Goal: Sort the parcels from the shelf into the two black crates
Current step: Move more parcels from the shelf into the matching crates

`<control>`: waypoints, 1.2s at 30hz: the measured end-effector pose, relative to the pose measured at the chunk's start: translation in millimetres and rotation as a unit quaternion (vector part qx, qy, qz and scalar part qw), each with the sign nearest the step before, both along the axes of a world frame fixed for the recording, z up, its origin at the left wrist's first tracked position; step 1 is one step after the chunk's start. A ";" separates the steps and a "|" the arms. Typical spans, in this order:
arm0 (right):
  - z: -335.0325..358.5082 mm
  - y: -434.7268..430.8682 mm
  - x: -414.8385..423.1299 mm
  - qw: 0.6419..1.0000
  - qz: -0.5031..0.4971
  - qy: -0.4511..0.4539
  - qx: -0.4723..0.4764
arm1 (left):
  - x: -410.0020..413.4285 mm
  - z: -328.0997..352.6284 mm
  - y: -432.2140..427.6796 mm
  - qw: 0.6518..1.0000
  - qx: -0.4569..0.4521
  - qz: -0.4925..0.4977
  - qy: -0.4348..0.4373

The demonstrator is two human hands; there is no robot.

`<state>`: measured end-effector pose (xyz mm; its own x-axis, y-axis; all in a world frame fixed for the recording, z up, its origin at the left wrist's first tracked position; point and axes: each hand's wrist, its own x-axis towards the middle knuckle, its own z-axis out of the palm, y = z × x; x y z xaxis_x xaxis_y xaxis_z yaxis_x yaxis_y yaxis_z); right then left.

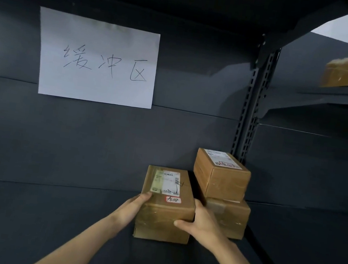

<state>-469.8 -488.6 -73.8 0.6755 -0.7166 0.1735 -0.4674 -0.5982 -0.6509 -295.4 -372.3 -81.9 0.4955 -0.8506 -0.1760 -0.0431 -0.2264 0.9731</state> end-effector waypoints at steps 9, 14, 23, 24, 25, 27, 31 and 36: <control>-0.5 24.8 14.9 0.998 0.016 -0.049 -0.035 | 9.0 -0.1 33.8 0.998 -0.057 -0.005 -0.011; -10.5 34.0 17.0 0.995 0.040 -0.092 -0.020 | 8.0 3.2 53.1 0.994 -0.078 -0.044 -0.067; -29.9 44.9 23.8 0.996 0.074 -0.038 0.012 | 19.2 -23.5 58.6 0.985 -0.076 -0.008 -0.154; -31.2 44.8 25.3 0.996 0.076 -0.032 0.011 | 21.2 -27.4 57.7 0.983 -0.068 0.006 -0.172; -32.5 44.9 26.6 0.996 0.079 -0.025 0.012 | 22.4 -30.2 57.0 0.980 -0.059 0.021 -0.189; -34.9 44.9 29.8 0.996 0.085 -0.008 0.014 | 22.8 -34.0 55.4 0.974 -0.041 0.048 -0.217; -37.0 44.9 37.6 0.995 0.096 0.023 0.021 | 23.1 -35.5 53.0 0.969 -0.007 0.079 -0.236; -35.5 46.0 41.1 0.995 0.085 0.038 0.023 | 24.2 -34.7 53.4 0.970 0.038 0.097 -0.218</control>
<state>-428.7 -442.6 -109.3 0.7978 -0.5967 0.0870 -0.4111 -0.6438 -0.6455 -271.2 -318.9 -116.6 0.6868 -0.7263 0.0279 -0.3957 -0.3415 0.8525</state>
